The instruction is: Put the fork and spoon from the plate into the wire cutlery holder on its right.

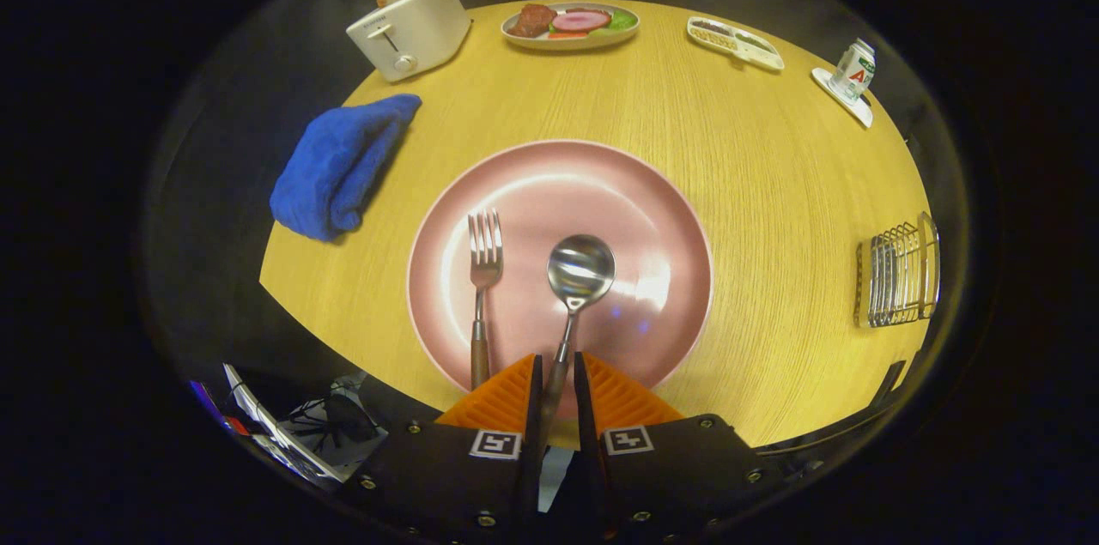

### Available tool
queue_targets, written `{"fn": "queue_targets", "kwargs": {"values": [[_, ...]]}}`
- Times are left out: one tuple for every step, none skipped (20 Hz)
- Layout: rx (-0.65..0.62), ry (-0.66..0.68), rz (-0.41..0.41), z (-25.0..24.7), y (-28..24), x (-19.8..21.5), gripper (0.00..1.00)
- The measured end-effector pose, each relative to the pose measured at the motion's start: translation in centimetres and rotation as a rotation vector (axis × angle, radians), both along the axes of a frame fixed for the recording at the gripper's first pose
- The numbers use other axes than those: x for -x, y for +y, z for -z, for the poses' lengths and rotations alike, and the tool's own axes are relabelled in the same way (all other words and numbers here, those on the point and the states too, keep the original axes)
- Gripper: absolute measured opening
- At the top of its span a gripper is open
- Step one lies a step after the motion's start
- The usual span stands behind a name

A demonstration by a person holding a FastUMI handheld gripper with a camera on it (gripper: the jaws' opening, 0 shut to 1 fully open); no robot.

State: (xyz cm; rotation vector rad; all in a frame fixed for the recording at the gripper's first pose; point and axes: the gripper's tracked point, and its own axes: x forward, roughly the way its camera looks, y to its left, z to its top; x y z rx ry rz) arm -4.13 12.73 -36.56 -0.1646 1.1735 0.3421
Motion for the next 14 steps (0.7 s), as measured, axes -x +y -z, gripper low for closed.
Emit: {"fn": "queue_targets", "kwargs": {"values": [[0.003, 0.016, 0.010, 0.5, -0.1, 0.1, 0.21], [0.007, 0.030, 0.019, 1.0, -0.2, 0.1, 0.21], [0.008, 0.042, 0.025, 1.2, -0.4, 0.2, 0.21], [0.011, 0.045, 0.033, 1.4, -0.5, 0.0, 0.21], [-0.002, 0.053, 0.048, 1.6, -0.4, -0.1, 0.13], [-0.018, 0.065, 0.055, 1.7, -0.4, -0.2, 0.14], [-0.035, 0.067, 0.074, 1.8, -0.3, -0.2, 0.14], [-0.064, 0.080, 0.091, 1.8, 0.0, -0.4, 0.15], [-0.084, 0.090, 0.101, 1.6, 0.0, -0.3, 0.07], [-0.109, 0.096, 0.121, 1.5, 0.0, -0.3, 0.07], [-0.129, 0.105, 0.147, 1.4, 0.0, -0.4, 0.07], [-0.144, 0.104, 0.169, 1.0, 0.0, -0.6, 0.07], [-0.153, 0.090, 0.183, 0.7, -0.3, -1.0, 0.07], [-0.159, 0.074, 0.191, 0.3, -0.4, -1.3, 0.07]]}}
